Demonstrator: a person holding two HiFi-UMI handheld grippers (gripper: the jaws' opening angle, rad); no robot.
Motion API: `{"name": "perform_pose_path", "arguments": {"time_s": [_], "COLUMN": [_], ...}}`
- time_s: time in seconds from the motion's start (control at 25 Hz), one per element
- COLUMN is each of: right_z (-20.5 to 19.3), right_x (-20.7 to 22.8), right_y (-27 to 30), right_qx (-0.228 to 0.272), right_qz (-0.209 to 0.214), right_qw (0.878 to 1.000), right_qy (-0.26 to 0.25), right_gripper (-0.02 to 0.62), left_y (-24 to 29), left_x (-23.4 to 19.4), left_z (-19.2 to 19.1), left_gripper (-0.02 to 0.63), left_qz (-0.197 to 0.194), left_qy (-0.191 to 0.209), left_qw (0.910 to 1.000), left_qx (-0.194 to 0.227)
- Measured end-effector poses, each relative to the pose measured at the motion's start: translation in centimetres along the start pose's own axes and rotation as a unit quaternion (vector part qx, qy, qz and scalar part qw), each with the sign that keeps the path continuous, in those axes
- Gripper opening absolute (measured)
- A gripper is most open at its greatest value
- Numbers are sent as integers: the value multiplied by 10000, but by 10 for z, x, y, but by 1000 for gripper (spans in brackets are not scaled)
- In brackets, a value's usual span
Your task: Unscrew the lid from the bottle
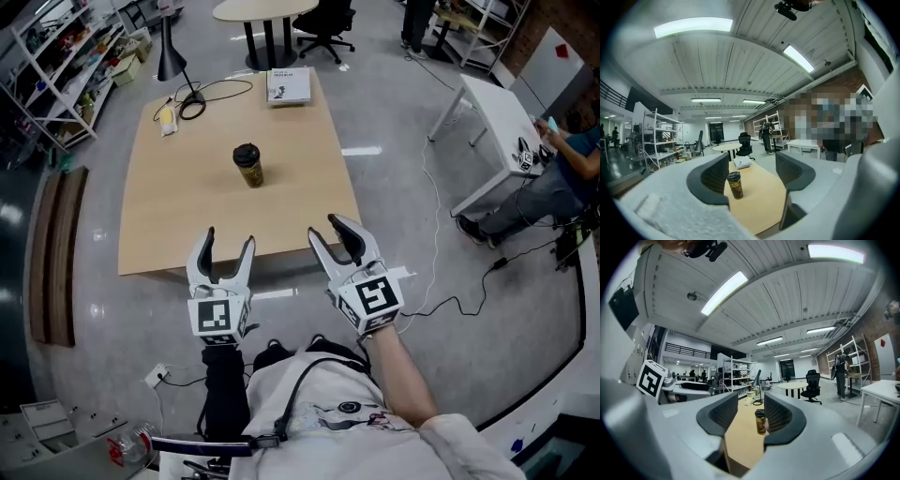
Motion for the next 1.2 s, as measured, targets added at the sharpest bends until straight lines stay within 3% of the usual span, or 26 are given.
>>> {"name": "perform_pose_path", "arguments": {"time_s": [0.12, 0.16, 0.24, 0.28, 0.56, 0.8, 0.92, 1.2], "right_z": [-4, -6, -10, -13, -33, -42, -36, -43], "right_x": [4, 6, 10, 12, 32, 73, 96, 132], "right_y": [4, 7, 15, 18, 71, 140, 175, 249], "right_qx": [-75, -115, -192, -217, -534, -850, -971, -1375], "right_qz": [297, 361, 437, 460, 522, 218, -8, -225], "right_qw": [9995, 9993, 9989, 9987, 9972, 9961, 9950, 9899], "right_qy": [30, 27, 32, 51, 81, 129, 214, 277], "right_gripper": [220, 233, 238, 239, 238, 238, 238, 238], "left_y": [6, 9, 17, 21, 92, 190, 233, 308], "left_x": [1, -1, -5, -6, -21, -50, -56, -53], "left_z": [-6, -10, -22, -29, -105, -209, -253, -299], "left_gripper": [359, 393, 529, 543, 540, 540, 540, 540], "left_qz": [-28, -29, -12, -19, -318, -487, -733, -1283], "left_qy": [24, 21, -18, -33, 497, 172, 240, 281], "left_qw": [10000, 10000, 9998, 9995, 9929, 9813, 9731, 9660], "left_qx": [-57, -91, -214, -313, -1029, -1856, -2171, -2225]}}
Point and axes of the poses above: the fingertips, and each gripper's own axes: y forward along the fingers, x to its right, z out of its top, the point moved 7 cm from there along -y, backward along the fingers, and after that the axes turned 7 degrees about z, right-handed, at the moved point
